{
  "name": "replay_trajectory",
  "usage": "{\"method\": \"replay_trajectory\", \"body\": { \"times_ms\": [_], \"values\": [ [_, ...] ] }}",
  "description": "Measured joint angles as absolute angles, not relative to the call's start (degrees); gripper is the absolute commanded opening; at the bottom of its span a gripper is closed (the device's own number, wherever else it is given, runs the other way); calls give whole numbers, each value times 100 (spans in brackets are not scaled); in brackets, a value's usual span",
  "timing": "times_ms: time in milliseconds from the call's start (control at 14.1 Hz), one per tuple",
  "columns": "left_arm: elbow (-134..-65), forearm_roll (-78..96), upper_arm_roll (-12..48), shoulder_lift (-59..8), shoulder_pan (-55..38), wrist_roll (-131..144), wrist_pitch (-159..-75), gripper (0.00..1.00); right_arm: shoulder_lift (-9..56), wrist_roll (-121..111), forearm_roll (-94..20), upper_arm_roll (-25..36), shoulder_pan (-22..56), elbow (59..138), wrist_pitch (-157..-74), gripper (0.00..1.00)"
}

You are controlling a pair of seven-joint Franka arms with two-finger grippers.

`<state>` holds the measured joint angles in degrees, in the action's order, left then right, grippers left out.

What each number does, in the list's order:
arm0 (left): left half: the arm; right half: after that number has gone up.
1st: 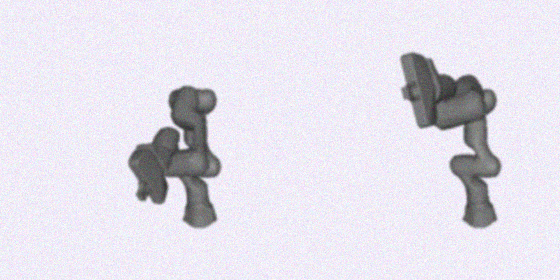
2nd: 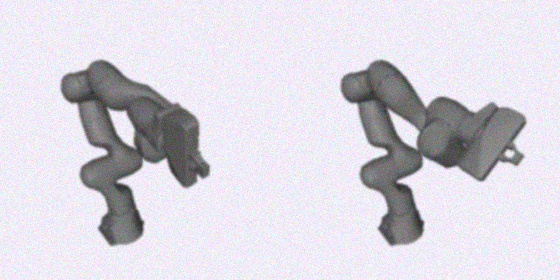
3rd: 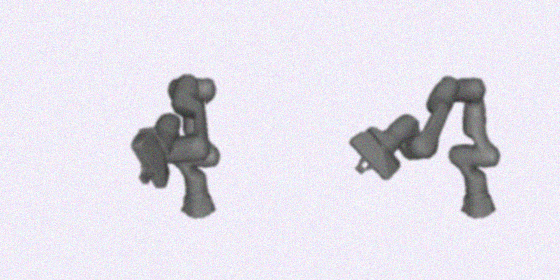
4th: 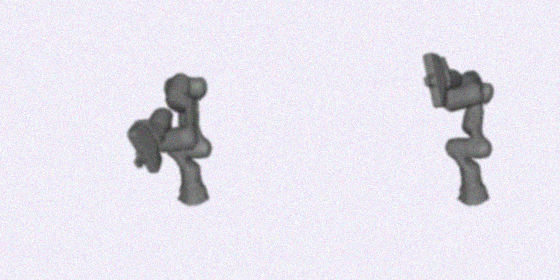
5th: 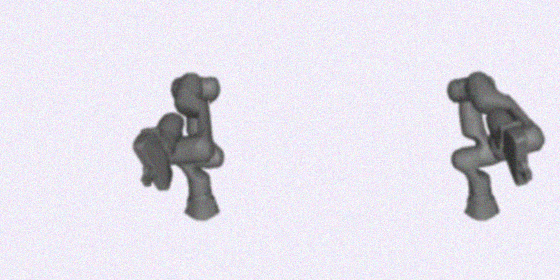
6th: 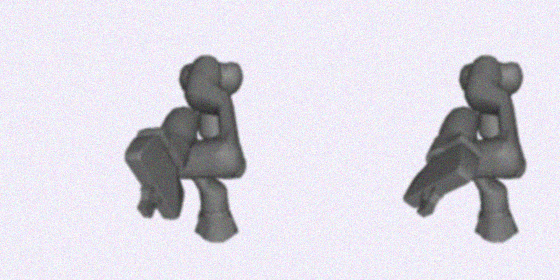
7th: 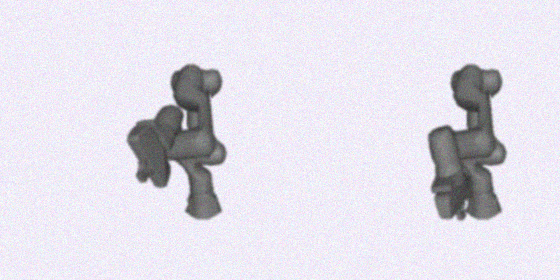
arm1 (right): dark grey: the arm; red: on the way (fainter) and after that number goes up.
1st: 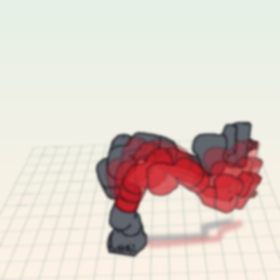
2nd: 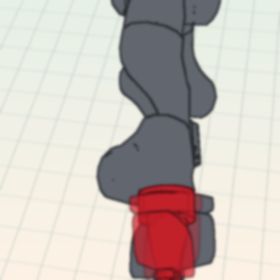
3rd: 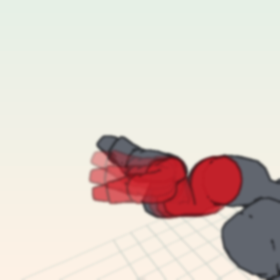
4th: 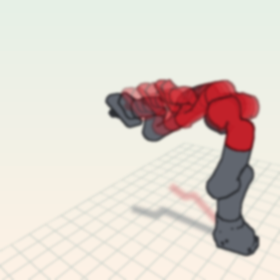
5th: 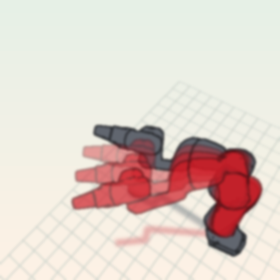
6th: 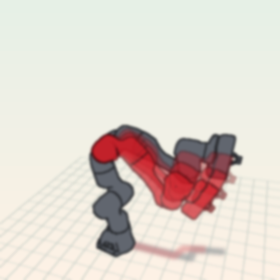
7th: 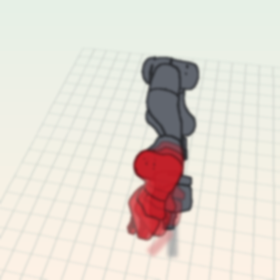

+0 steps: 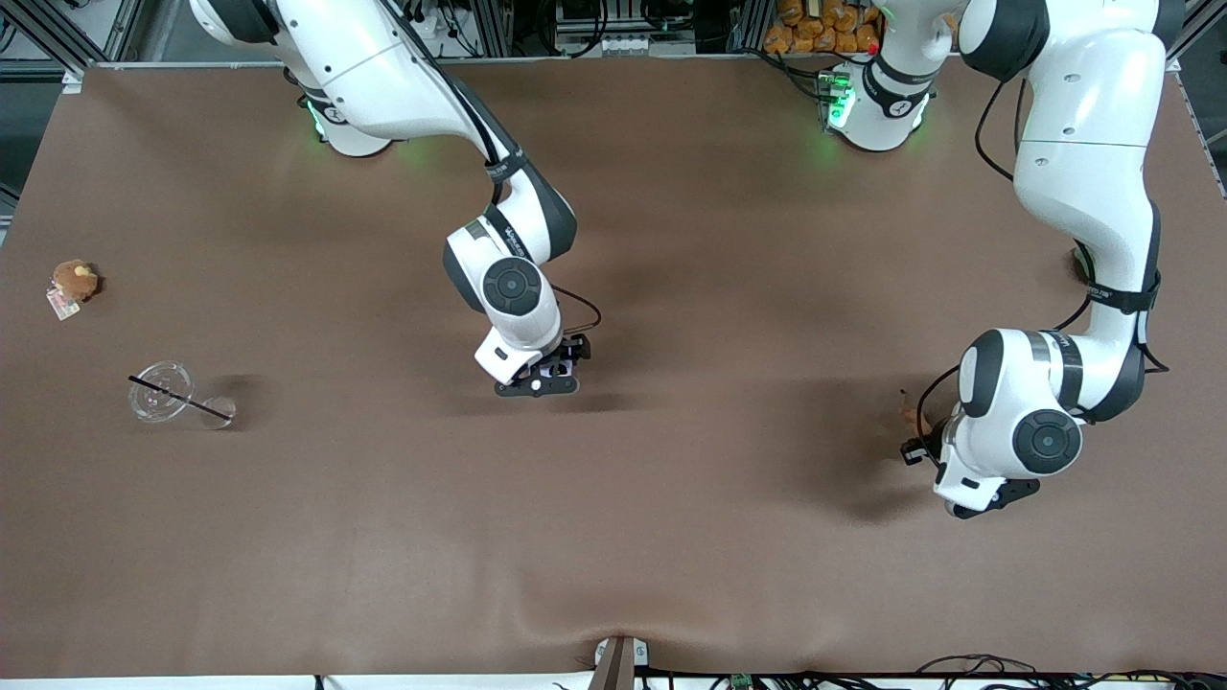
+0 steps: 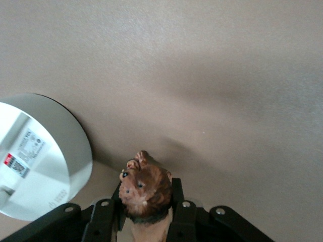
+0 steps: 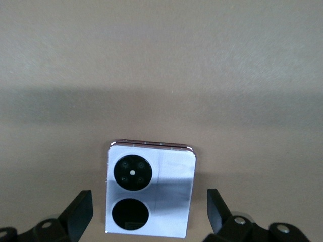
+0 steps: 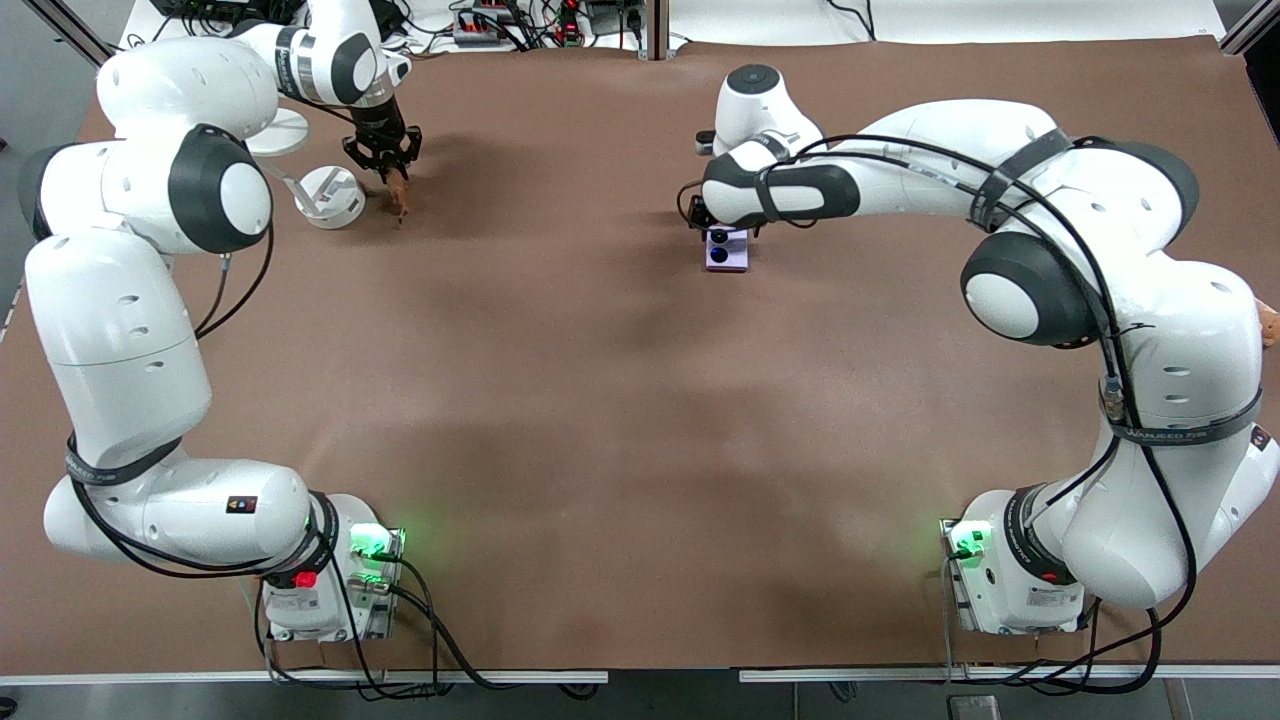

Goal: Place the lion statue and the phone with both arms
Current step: 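Lower the right gripper onto the silver phone and grasp it, then set the lion beside the white lamp while the right gripper carries the phone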

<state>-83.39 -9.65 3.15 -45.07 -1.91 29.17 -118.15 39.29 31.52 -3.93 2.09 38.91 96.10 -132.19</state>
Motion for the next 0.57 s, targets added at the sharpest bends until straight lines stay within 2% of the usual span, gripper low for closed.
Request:
{"method": "replay_trajectory", "body": {
  "times_ms": [213,284,354,425,496,567],
  "values": [
    [-8339,-1010,315,-4521,-191,2917,-11833,0,4015,3160,-393,209,3897,9610,-13258,100],
    [-8340,-1010,315,-4522,-191,2917,-11834,14,4035,3161,-393,209,3897,9610,-13287,100],
    [-8340,-1010,315,-4523,-190,2917,-11836,52,4063,3162,-394,210,3897,9610,-13312,100],
    [-8340,-1010,315,-4523,-189,2917,-11837,86,4090,3162,-394,211,3897,9611,-13343,100],
    [-8340,-1010,315,-4523,-188,2917,-11838,100,4113,3164,-394,212,3897,9611,-13367,100],
    [-8340,-1010,315,-4523,-187,2919,-11840,100,4127,3173,-394,211,3898,9611,-13378,100]
  ]
}}
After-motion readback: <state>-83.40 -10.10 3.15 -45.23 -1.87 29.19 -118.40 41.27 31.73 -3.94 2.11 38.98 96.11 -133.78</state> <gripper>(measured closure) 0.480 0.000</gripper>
